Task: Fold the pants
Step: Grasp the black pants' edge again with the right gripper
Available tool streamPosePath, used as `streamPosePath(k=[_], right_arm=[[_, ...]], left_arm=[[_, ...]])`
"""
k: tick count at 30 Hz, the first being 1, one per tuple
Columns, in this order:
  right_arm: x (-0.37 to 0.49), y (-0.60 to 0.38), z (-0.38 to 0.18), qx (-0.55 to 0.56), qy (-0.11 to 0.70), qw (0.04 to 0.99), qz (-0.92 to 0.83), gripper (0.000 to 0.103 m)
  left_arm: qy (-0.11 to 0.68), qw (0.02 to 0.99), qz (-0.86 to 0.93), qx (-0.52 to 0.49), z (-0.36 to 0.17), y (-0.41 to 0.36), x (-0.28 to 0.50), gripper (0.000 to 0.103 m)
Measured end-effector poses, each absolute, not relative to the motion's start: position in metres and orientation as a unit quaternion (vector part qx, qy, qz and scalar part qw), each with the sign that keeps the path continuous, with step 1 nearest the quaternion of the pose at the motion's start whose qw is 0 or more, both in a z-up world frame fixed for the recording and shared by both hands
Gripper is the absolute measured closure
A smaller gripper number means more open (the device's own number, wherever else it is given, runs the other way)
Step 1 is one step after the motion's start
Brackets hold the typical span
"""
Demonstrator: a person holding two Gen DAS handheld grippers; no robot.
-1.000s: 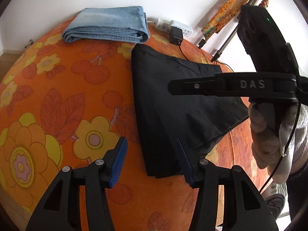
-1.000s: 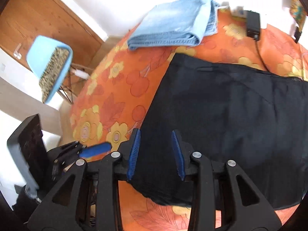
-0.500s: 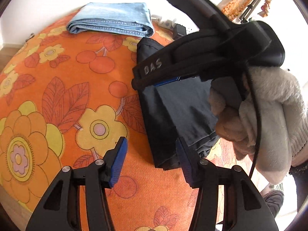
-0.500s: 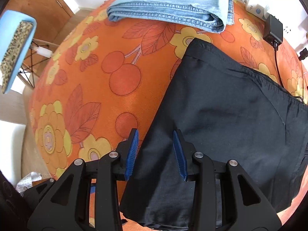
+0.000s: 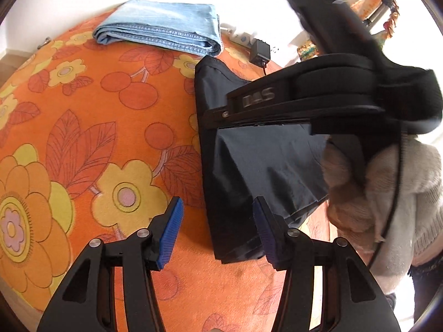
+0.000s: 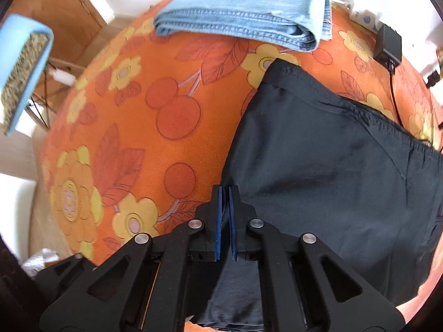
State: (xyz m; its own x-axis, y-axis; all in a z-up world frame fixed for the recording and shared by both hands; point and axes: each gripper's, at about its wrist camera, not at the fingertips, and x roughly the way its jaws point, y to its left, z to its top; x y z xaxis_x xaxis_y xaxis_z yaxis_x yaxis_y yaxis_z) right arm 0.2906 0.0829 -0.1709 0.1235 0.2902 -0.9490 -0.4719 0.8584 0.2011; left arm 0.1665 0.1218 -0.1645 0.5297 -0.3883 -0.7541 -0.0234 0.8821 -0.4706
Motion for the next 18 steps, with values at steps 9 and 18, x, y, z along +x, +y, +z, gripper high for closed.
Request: streamPosePath(k=[9,18], right_arm=[[0.298,0.048,-0.134,-0.001,0.584,0.763,0.279,0.1],[0.302,0.032,-0.122,0.038,0.558,0.773,0.301,0.1]], left_arm=[[0.463,0.851,-0.106,-0.224,-0.165,0.098,0.192,0.044],[0.428,0.875,-0.121,-0.19,-0.144,0.076,0.198,0.094]])
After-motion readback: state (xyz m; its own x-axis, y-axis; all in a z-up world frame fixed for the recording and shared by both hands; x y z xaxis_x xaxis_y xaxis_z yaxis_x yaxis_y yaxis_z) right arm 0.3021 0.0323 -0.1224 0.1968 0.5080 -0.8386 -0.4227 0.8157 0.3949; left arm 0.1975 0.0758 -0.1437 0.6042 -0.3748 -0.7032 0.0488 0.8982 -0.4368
